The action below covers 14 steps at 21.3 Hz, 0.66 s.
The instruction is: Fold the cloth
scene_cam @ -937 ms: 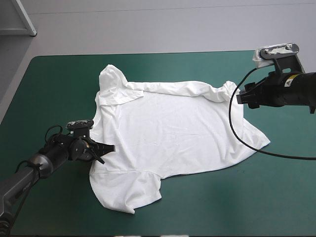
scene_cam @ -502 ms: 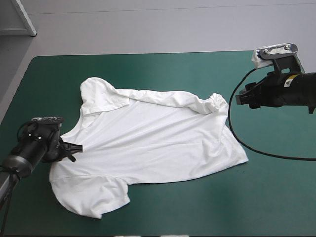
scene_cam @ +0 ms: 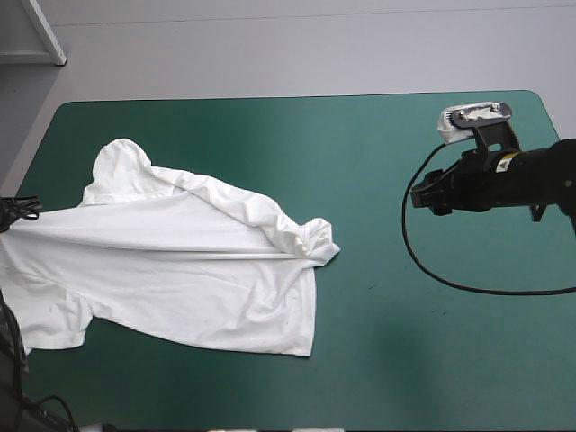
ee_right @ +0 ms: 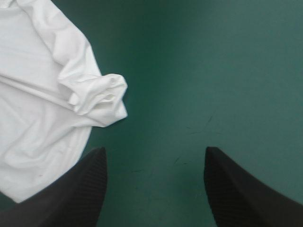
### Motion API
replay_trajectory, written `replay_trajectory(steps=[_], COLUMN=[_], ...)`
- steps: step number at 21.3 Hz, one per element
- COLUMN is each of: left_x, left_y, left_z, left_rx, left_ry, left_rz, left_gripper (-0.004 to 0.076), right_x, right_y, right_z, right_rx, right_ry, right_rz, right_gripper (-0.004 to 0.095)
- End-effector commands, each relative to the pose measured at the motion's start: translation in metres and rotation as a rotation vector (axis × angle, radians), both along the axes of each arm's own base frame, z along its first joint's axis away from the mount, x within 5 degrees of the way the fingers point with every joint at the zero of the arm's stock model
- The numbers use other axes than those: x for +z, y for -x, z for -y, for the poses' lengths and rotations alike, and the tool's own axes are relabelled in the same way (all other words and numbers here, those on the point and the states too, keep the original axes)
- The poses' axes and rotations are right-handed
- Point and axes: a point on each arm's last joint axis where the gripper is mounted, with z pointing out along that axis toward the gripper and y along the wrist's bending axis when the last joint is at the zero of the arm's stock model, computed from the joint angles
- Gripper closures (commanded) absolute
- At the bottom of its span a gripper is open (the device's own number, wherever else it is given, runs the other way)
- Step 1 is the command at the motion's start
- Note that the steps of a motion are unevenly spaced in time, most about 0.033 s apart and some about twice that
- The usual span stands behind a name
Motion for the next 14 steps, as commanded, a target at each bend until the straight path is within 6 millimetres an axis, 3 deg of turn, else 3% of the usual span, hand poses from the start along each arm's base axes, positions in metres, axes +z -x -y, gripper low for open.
replay_trajectory(steps=[1, 4, 7, 9, 10, 12, 14], left_x=[0.016, 0.005, -0.004, -0.007, -0.008, -0.004, 0.008], left_y=[-0.027, -0.061, -0.088, -0.093, -0.09, -0.078, -0.071], left_z=[-0.027, -0.047, -0.049, -0.05, -0.053, -0.055, -0.05], left_rx=[-0.011, -0.015, -0.089, -0.124, -0.121, -0.037, 0.014], left_ry=[-0.085, -0.102, -0.132, -0.15, -0.167, -0.164, -0.125], left_rz=[0.11, 0.187, 0.189, 0.167, 0.133, 0.048, 0.072], left_gripper=[0.0732, 0.0732, 0.0692, 0.0548, 0.0398, 0.0239, 0.0224], right_x=[-0.002, -0.018, -0.036, -0.041, -0.041, -0.041, -0.042], right_y=[-0.005, -0.016, -0.029, -0.032, -0.033, -0.033, -0.031], right_z=[0.003, 0.003, 0.001, -0.001, -0.002, -0.002, -0.003], right_rx=[-0.04, -0.063, -0.054, -0.036, -0.019, -0.009, 0.006], right_ry=[-0.017, -0.02, -0.007, 0.006, 0.007, 0.003, 0.008], right_rz=[0.105, 0.108, 0.045, 0.02, 0.02, 0.023, 0.012], right_gripper=[0.0343, 0.0343, 0.0343, 0.0343, 0.0343, 0.0343, 0.0343])
